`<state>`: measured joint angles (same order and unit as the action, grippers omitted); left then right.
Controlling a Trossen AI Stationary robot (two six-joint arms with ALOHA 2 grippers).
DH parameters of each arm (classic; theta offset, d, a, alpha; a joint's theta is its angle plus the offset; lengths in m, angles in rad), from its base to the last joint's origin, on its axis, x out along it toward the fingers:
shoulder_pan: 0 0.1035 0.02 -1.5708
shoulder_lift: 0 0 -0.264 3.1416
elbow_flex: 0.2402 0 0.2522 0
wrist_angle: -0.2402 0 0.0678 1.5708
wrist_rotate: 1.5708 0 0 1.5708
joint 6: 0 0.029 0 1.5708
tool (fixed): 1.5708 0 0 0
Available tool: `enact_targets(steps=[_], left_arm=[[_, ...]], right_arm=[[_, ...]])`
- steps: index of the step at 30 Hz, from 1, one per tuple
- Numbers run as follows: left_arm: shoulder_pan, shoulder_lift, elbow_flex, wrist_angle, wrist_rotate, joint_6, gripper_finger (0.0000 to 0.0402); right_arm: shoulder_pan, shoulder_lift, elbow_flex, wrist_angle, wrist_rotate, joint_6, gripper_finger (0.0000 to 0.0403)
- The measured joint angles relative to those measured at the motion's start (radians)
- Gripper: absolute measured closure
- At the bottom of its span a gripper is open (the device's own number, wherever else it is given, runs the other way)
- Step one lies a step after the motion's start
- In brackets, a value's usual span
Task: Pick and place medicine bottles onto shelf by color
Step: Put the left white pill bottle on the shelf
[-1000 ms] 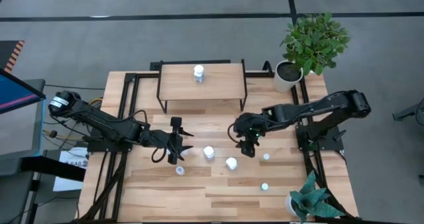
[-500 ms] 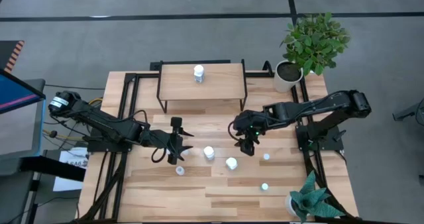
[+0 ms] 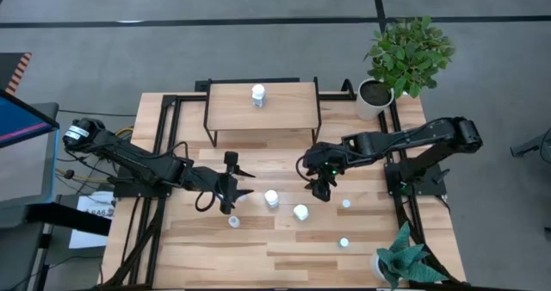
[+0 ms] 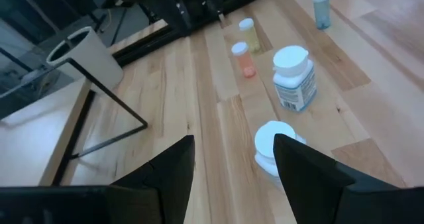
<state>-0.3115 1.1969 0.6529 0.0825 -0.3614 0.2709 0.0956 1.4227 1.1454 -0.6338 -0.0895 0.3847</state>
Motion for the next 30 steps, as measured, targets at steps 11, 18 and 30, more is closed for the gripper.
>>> enact_targets(steps=[11, 18, 30], left_arm=[[0.103, 0.000, 0.000, 0.000, 0.090, -0.206, 0.0175], [0.153, 0.000, 0.000, 0.073, 0.207, -0.231, 0.0131], [0.154, 0.000, 0.000, 0.093, 0.178, -0.258, 0.0116]], right_arm=[[0.000, 0.000, 0.000, 0.000, 0.000, -0.016, 0.0149], [0.016, 0.000, 0.000, 0.000, 0.006, -0.102, 0.0147], [0.046, 0.000, 0.000, -0.001, 0.009, -0.029, 0.0147]])
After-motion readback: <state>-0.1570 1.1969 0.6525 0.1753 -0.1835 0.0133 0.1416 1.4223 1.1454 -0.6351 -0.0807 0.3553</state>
